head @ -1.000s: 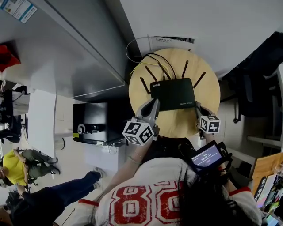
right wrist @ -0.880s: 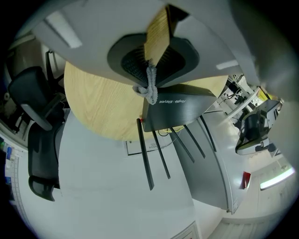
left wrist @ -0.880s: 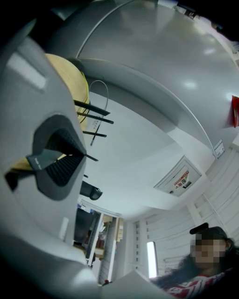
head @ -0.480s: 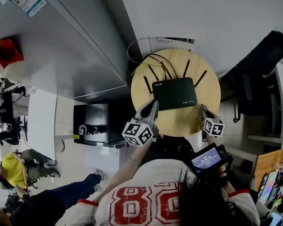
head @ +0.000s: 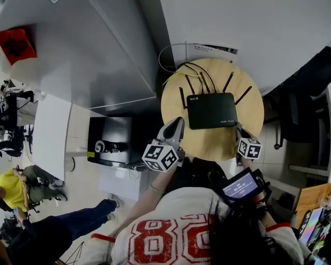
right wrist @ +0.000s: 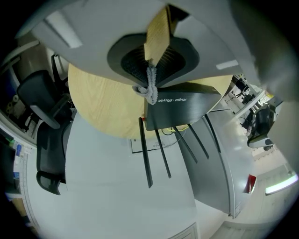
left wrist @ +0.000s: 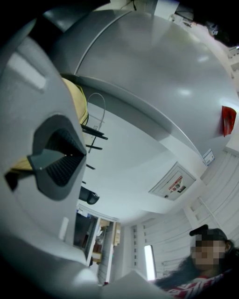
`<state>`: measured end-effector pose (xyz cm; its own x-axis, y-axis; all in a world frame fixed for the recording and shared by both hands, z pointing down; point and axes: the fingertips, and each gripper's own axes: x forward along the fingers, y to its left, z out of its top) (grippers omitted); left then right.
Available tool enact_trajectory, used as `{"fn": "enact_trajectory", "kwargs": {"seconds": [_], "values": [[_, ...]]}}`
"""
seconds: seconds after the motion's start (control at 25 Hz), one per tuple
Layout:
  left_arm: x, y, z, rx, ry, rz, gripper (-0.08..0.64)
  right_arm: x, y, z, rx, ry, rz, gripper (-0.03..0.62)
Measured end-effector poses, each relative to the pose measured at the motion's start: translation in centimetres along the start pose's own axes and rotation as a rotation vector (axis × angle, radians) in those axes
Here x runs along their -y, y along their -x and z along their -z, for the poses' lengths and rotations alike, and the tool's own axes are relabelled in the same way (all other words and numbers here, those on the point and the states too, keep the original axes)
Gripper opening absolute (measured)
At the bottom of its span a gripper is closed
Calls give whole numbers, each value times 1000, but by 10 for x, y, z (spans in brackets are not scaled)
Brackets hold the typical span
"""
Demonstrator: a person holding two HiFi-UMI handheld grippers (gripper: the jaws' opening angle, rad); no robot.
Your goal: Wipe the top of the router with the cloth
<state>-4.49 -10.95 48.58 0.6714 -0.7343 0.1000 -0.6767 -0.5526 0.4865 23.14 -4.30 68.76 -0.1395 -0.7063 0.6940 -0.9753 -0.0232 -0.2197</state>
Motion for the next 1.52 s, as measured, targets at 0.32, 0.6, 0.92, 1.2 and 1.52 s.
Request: {"fn": "enact_trajectory", "kwargs": {"seconds": [0.32,0.6,0.92,1.2,1.52], "values": [[-9,13,-4,12,10,-13,-5,-29,-1,11,-17,-31,-19,41],[-17,18,-6,9,16,-6,-5,-95,-16,23,-62,36,-147,41],[-39,37,-16,25,11,-39,-5,-174,-36,33,-124,143,-290,41],[-59,61,-23,43,16,-100,-5,-225,-46,39,-163,233,-382,41],[-80,83,-30,78,26,-169,-5,-243,-54,36,-164,271,-399,41]]}}
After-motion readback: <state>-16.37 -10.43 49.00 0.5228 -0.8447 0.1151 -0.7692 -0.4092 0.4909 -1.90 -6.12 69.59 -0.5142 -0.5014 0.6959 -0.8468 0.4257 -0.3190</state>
